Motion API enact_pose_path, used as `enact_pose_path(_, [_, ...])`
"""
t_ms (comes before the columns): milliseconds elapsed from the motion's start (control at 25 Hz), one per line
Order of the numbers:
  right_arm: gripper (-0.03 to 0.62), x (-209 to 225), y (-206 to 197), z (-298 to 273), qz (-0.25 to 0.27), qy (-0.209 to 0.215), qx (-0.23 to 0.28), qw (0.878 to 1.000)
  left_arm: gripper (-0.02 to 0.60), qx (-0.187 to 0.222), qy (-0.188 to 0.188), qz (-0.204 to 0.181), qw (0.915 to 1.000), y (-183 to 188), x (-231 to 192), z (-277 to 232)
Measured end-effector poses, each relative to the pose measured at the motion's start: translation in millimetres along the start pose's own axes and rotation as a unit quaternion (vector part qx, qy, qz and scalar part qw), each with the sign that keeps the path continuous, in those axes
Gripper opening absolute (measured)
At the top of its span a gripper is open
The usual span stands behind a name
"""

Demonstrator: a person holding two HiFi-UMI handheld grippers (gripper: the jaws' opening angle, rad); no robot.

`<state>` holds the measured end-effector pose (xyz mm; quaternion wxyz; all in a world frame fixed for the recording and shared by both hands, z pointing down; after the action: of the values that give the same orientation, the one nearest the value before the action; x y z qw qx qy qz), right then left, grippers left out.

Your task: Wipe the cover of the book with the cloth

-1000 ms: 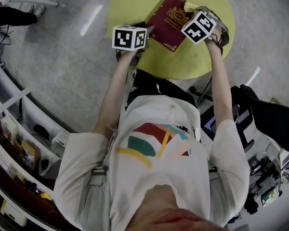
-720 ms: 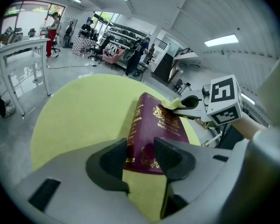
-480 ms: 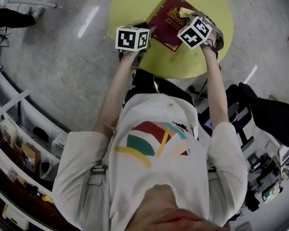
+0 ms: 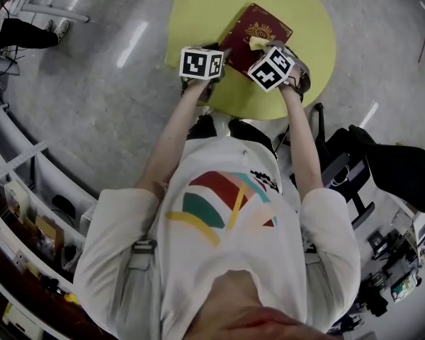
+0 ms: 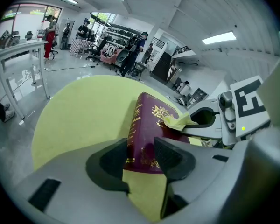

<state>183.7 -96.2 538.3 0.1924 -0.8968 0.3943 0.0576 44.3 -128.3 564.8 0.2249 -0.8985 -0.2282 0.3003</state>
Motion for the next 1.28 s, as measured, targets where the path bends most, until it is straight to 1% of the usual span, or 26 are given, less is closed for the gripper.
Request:
enact_pose_path(120, [0.028,-14.9,2.0,0.6,0.0,0.007,-0.001,1.0,0.183,-0.005,-0.001,-0.003,1.0,0.4,-1.8,0.1])
enact_pose_path(280, [0.029,-35.2,4.2,5.3,-0.013,0.02,0.004,1.0,0.183,-0.006,0.0,-0.006,1.0,0.7,-3.1,-1.0])
enact_pose_path(440, [0.029,-59.2,0.3,10.7,-0.028,0.042,0.001,0.999,0.183,-0.01,-0.003,-0.009,0.9999,0.0,-1.6,-3.0])
enact_pose_path(560, [0.028,-69.4,0.4,13.5,-0.029,0.04,0.003,0.999,0.183,-0.013,-0.006,-0.013,0.9998,1.9,-1.1,-3.5])
enact_pose_path(680, [0.029,-80.1,3.6,16.1,-0.032,0.051,0.004,0.998,0.183,-0.014,-0.007,-0.016,0.9997,1.6,-2.6,-3.2])
enact_pose_path(1080, [0.028,-93.3,3.4,20.1,-0.041,0.053,0.008,0.998,0.183,-0.009,-0.006,-0.02,0.9997,1.3,-0.5,-4.7])
enact_pose_path(1280, [0.028,-92.7,5.6,21.3,-0.046,0.058,0.008,0.997,0.183,0.004,0.005,-0.021,0.9998,1.1,0.3,-0.7])
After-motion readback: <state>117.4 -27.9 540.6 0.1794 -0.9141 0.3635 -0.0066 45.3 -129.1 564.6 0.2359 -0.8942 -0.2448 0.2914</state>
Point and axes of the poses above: the fingertips, and each gripper's own axes: z backward along the fingers, x to its right, y out of its top, the point moved 6 cm from there along z, backward along the fingers
